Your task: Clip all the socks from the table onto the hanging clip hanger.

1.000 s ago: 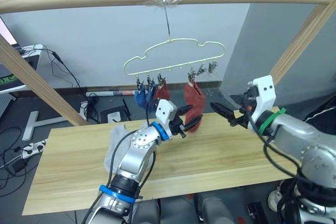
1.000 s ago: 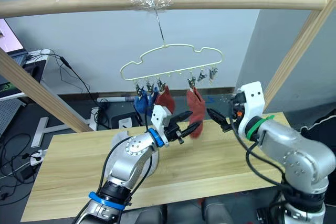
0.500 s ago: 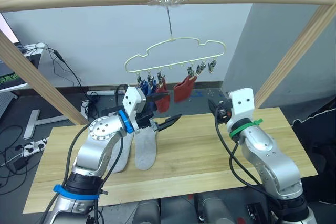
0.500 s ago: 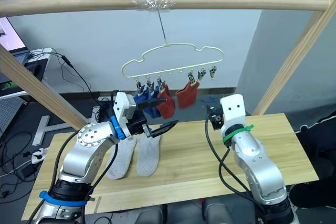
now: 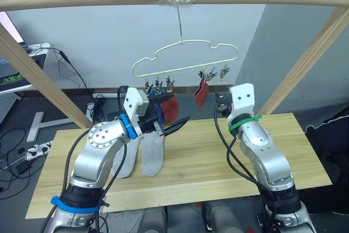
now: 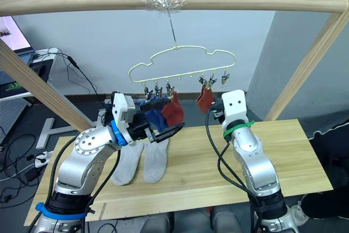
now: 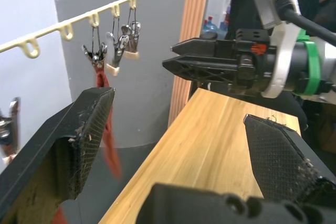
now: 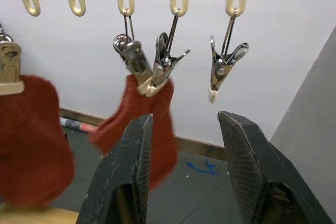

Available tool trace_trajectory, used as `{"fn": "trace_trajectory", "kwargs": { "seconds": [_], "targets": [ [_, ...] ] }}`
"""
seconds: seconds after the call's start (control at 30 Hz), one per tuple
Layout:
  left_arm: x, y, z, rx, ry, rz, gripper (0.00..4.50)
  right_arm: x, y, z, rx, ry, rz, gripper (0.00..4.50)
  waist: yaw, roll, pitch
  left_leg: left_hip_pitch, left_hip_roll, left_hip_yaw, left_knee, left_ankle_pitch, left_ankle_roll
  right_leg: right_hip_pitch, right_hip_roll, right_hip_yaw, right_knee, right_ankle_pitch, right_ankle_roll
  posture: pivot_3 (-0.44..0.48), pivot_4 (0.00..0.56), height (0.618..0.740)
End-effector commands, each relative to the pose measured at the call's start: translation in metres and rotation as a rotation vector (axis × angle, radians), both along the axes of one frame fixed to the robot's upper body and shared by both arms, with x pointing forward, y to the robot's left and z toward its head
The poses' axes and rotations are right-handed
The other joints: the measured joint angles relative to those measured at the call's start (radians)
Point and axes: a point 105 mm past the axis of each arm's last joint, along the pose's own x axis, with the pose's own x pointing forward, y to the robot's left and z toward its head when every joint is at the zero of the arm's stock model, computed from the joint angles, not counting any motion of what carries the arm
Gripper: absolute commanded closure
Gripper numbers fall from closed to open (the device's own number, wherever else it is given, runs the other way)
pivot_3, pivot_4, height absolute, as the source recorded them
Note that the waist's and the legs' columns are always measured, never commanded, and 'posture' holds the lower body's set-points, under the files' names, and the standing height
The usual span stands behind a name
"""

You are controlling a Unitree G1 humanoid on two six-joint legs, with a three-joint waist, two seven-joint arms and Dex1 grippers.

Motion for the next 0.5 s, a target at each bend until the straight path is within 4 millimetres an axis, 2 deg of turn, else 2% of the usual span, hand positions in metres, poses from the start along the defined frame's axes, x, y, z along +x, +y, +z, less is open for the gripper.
{"fn": "trace_trajectory", "kwargs": {
  "seconds": [0.03,0.5],
  "targets": [
    [-0.007,-0.005,0.012,-0.011,-0.053,-0.022,0.0,0.005,0.001,0.017,0.006,-0.073,0.005,3.04,0.002,0.0,0.0,0.0,0.0,0.0,0.0,0.0,0.0,0.0,0.0,0.0,0.0,0.0,0.0,0.178,0.164,0.74],
    [-0.003,-0.007,0.026,-0.035,-0.092,-0.015,0.0,0.033,0.004,0.02,0.043,-0.066,-0.016,3.04,0.01,0.0,0.0,0.0,0.0,0.0,0.0,0.0,0.0,0.0,0.0,0.0,0.001,0.001,-0.002,0.19,0.17,0.74]
  ]
}}
